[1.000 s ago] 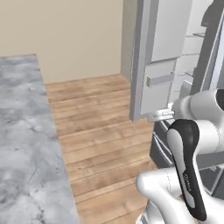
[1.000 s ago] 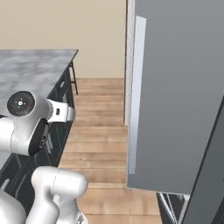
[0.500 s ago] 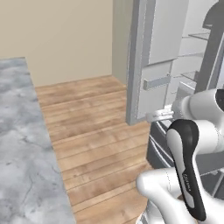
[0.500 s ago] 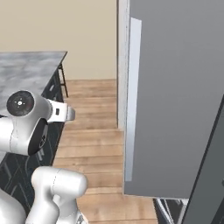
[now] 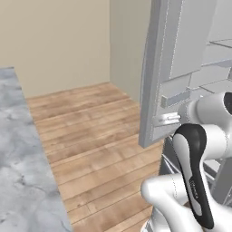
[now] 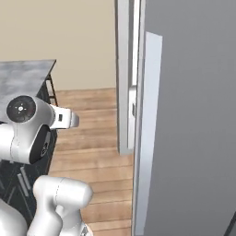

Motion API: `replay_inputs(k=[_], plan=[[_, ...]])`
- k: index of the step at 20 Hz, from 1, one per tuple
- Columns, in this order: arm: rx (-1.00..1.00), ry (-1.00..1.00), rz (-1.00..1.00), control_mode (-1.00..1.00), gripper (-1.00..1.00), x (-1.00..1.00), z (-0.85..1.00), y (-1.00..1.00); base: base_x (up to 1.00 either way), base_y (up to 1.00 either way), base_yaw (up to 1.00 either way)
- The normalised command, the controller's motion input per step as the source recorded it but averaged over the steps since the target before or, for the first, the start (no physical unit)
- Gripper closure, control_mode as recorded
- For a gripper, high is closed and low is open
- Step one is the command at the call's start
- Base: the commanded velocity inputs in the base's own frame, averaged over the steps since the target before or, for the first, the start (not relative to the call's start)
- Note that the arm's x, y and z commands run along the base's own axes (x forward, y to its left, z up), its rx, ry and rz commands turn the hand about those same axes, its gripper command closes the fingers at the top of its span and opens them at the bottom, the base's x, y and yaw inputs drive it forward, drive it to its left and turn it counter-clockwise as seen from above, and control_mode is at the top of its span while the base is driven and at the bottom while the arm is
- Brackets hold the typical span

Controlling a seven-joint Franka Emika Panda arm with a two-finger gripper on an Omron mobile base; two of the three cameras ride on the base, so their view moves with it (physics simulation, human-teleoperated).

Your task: Take the cheese, steak, and broccoli from the fridge and place them on the plate on the dining counter to create an appetizer plate.

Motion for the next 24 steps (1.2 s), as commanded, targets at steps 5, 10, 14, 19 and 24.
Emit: replay_inputs(k=[5,10,14,19,24], plan=[[0.0,0.0,0.0,1.0,-1.0,0.0,0.0,0.0,0.35,0.0,-0.28],[0.0,0.0,0.0,1.0,-1.0,0.0,0.0,0.0,0.18,0.0,-0.35],[0.0,0.0,0.0,1.0,-1.0,0.0,0.0,0.0,0.46,0.0,-0.38],[0.0,0.0,0.0,1.0,-1.0,0.0,0.0,0.0,0.63,0.0,-0.38],[0.0,0.0,0.0,1.0,-1.0,0.0,0.0,0.0,0.65,0.0,-0.39]])
